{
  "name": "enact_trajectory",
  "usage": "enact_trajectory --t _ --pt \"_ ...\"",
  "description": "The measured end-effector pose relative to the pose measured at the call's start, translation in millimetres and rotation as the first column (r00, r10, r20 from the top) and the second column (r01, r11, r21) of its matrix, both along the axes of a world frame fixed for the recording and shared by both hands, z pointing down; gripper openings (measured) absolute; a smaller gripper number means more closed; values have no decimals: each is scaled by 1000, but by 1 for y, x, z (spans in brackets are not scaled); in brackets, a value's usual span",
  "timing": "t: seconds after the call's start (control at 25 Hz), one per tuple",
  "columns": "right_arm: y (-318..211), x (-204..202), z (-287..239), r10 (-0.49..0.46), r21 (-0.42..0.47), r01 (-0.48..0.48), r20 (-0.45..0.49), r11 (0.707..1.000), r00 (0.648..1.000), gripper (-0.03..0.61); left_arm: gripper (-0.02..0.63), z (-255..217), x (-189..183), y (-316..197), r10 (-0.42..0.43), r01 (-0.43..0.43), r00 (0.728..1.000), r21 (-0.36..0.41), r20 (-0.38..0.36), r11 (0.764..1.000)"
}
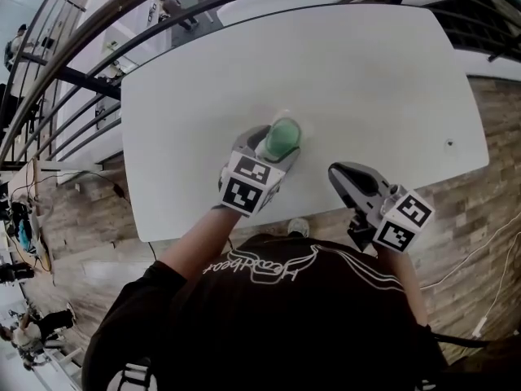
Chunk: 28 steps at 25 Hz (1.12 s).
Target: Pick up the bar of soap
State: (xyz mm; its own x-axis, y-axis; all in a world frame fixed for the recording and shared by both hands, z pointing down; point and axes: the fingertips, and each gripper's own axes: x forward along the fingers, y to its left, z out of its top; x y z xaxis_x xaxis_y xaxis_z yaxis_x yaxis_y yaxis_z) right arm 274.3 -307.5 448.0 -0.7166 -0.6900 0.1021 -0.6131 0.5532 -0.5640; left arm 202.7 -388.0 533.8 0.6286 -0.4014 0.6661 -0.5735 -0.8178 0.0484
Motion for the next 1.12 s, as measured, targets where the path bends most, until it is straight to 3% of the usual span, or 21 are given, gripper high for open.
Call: enact_trajectory --t 0.48,1.12 --pt "-2 3 4 7 -3 -7 5 1000 1000 21 301 18 -1 0 -18 19 1000 -58 24 998" --pt "2 9 9 20 -15 -20 12 1000 1000 21 295 22 -6 -4 -44 47 997 -44 59 998"
